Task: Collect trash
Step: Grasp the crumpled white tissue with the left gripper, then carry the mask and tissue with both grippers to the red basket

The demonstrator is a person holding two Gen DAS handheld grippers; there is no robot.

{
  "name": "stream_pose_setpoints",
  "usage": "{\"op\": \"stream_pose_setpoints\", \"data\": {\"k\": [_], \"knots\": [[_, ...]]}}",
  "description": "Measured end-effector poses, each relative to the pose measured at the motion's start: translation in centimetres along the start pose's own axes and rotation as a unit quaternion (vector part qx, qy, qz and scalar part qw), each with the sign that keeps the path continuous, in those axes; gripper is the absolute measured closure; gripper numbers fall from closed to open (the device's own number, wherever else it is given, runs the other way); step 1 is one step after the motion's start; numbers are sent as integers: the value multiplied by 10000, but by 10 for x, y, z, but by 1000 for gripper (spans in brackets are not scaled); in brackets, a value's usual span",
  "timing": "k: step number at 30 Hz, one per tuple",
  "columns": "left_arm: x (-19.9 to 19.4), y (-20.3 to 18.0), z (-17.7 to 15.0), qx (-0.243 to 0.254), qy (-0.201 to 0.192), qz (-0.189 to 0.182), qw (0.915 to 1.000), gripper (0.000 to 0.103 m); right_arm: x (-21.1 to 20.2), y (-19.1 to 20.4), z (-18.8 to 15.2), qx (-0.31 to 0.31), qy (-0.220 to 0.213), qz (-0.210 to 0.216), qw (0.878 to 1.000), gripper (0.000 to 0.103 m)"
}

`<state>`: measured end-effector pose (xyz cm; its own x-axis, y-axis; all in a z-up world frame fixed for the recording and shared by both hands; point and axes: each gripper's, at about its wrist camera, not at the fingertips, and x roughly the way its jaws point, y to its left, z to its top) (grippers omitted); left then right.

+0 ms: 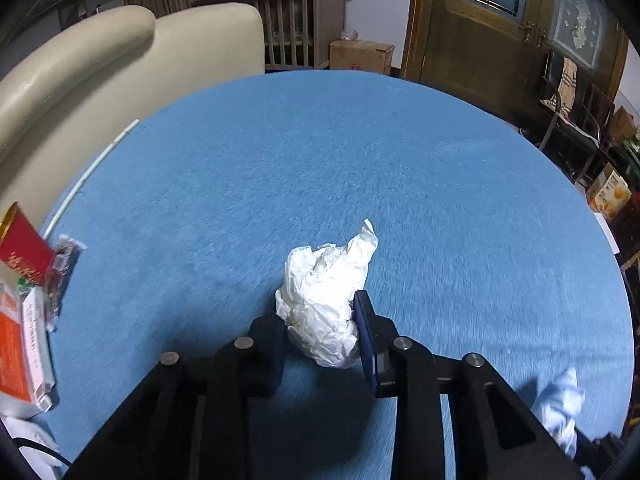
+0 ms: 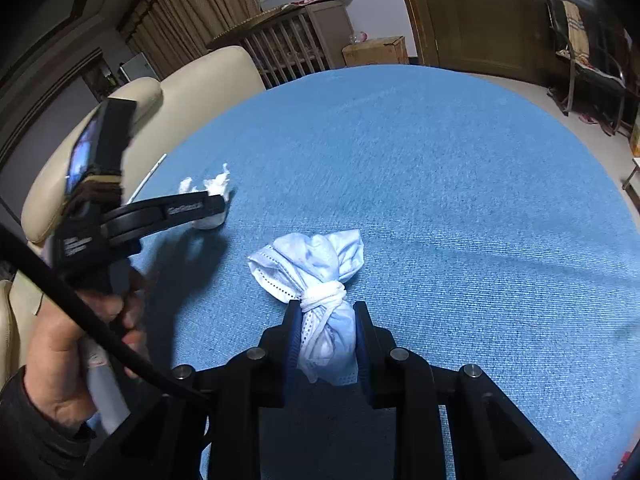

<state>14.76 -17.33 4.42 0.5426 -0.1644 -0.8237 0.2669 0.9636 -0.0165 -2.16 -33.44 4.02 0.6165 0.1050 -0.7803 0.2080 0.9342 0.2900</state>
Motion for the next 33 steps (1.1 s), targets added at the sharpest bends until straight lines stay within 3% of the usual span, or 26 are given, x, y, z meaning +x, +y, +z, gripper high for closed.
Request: {"op": "stream_pose_setpoints", "data": {"k": [19, 33], "knots": [[-103, 23, -109, -124, -147, -129, 9997, 71, -27, 40, -30, -198, -128, -370, 9990, 76], [-136, 11, -164, -40, -103, -301, 9995, 70, -59, 46, -62, -164, -259, -359, 9989, 76]]}}
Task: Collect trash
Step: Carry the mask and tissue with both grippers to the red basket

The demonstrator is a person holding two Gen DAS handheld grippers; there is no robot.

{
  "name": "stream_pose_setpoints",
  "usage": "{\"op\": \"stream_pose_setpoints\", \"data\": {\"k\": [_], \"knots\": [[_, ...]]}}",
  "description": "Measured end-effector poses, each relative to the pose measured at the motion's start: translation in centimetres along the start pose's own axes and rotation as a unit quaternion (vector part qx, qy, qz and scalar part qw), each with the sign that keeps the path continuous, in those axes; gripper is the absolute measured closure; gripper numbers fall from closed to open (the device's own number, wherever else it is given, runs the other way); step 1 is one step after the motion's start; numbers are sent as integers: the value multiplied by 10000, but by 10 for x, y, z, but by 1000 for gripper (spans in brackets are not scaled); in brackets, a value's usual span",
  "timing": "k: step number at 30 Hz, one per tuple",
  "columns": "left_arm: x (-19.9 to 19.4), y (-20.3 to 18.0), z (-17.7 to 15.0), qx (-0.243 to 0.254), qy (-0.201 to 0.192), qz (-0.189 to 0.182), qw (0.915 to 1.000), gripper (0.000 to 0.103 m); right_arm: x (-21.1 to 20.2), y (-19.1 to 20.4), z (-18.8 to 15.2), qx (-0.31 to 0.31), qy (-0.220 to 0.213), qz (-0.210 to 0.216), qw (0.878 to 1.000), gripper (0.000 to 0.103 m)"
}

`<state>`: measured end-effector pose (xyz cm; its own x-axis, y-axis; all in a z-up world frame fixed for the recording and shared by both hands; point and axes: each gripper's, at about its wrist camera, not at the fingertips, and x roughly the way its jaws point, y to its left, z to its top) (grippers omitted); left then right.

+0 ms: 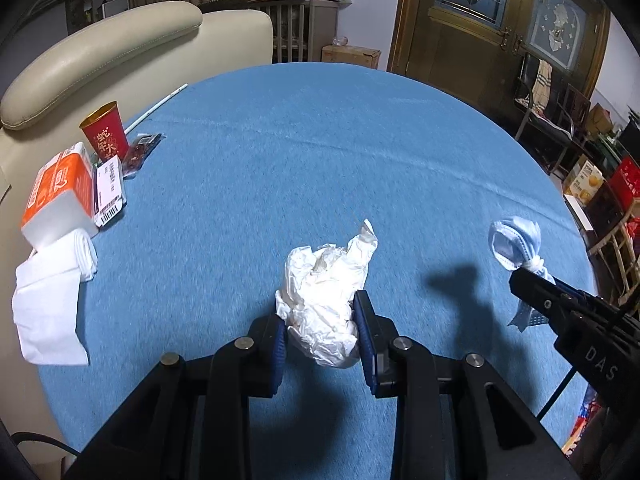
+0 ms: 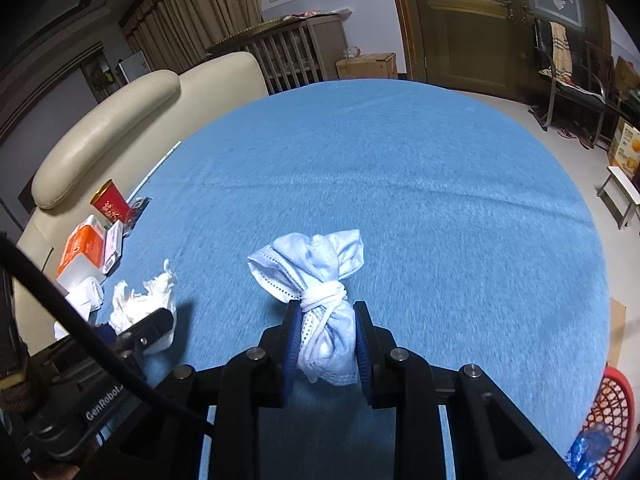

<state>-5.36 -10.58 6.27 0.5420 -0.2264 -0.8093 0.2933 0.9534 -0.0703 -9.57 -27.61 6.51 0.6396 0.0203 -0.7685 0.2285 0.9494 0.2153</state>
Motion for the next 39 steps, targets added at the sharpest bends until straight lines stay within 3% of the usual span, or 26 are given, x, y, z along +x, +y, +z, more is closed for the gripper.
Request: {"op": "stream_pose_setpoints", "data": {"k": [29, 39], "knots": [[-22, -35, -22, 471, -56, -243, 9986, 71, -41, -29, -30, 328, -121, 52, 9994, 76], [-27, -58, -25, 677, -81, -489, 9965, 71, -56, -44, -38, 499, -188, -135, 9985, 76]]}}
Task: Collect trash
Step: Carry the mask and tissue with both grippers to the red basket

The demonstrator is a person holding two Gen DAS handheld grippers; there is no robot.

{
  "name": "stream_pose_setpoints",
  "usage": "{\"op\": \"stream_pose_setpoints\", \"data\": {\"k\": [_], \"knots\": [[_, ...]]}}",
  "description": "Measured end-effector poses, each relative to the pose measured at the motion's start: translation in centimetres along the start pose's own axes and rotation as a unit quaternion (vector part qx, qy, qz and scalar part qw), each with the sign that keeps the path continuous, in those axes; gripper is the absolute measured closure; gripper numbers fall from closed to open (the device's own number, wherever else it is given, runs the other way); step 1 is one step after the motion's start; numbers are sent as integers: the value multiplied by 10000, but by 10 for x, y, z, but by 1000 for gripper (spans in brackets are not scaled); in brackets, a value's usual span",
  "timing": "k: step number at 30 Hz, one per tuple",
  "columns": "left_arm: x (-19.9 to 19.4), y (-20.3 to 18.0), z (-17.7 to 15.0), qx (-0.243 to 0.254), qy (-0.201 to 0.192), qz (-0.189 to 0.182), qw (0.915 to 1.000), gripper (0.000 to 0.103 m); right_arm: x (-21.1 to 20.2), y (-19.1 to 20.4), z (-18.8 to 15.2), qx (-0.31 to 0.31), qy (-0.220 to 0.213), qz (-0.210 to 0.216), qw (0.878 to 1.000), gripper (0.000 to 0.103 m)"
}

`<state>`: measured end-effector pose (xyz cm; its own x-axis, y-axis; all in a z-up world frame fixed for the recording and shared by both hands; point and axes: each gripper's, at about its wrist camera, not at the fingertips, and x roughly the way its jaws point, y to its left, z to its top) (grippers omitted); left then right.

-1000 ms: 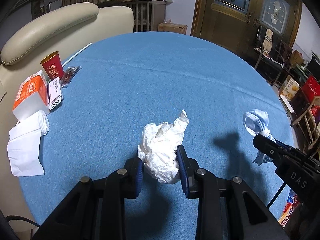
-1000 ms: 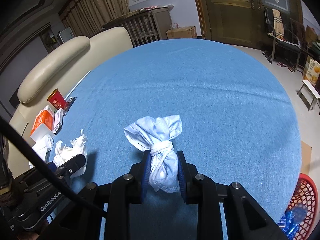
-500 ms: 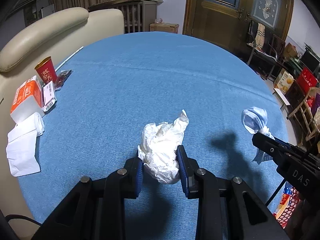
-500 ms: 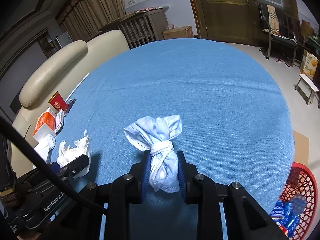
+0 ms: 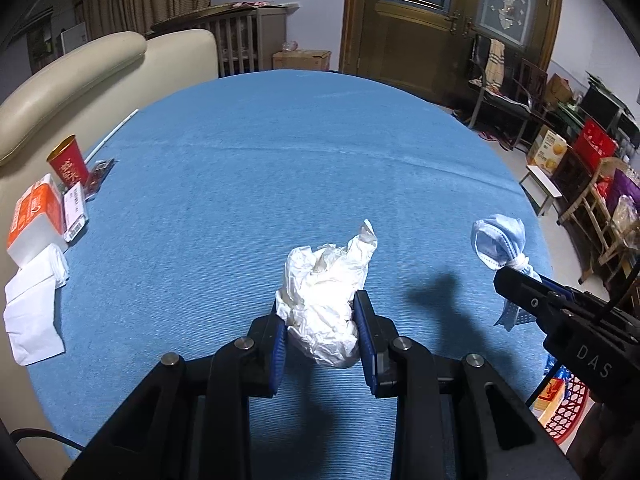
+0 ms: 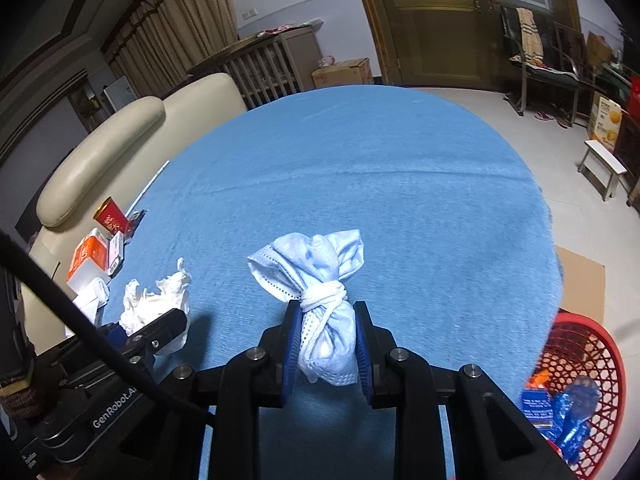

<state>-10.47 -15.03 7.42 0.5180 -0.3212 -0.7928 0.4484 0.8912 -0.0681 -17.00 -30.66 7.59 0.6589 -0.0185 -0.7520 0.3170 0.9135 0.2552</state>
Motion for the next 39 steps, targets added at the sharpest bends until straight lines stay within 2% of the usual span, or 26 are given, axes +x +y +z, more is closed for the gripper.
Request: {"op": "stream_pose_setpoints", "data": {"k": [17, 39], "knots": [[1, -5, 2, 202, -17, -224, 9995, 71, -25, -29, -14, 234, -69, -172, 9996, 76], [-5, -49, -2, 619, -12, -636, 9961, 71, -60, -72, -31, 581, -196, -573, 9965, 76]]}}
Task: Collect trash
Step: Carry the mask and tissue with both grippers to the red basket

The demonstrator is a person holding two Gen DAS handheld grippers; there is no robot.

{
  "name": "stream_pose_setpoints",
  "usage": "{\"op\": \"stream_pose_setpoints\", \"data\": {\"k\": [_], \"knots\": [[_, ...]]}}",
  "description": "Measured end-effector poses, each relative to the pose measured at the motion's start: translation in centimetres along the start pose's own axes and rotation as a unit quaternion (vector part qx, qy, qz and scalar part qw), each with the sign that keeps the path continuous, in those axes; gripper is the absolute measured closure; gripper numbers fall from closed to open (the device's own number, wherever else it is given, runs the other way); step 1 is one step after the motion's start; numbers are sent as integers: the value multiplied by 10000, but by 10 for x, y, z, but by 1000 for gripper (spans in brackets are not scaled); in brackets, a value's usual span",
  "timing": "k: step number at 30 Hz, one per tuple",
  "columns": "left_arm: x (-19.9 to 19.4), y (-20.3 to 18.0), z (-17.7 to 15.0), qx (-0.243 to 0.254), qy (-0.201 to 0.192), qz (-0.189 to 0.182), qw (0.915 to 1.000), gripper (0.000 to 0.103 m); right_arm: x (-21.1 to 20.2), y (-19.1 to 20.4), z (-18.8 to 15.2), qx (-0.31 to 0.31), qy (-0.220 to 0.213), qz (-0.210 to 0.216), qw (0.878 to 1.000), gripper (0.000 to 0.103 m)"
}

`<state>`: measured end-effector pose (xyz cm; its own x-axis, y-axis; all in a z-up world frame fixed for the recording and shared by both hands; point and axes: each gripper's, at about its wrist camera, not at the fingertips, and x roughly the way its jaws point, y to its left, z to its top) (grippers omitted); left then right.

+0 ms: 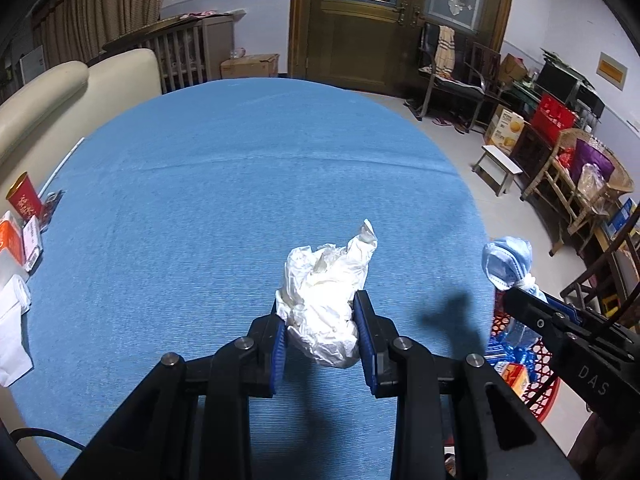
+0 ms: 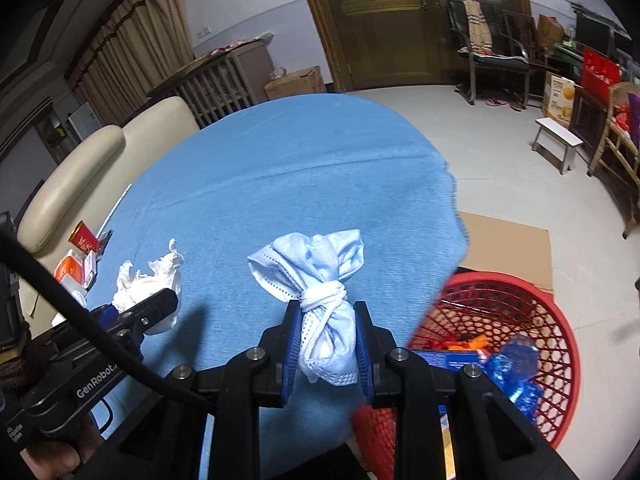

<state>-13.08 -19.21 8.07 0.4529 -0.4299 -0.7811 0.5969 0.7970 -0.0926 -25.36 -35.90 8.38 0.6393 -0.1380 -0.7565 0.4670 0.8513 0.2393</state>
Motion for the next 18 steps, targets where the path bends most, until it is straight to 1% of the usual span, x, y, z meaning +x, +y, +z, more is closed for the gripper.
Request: {"op": "stream_pose_setpoints", "data": {"k": [9, 18], "knots": [[-5, -36, -3, 351, 3, -387, 9986, 71, -28, -53, -11, 486, -113, -516, 9974, 76], [-12, -74, -1, 739, -19, -735, 9946, 71, -37, -84, -24, 794, -34, -863, 9931, 76]]}}
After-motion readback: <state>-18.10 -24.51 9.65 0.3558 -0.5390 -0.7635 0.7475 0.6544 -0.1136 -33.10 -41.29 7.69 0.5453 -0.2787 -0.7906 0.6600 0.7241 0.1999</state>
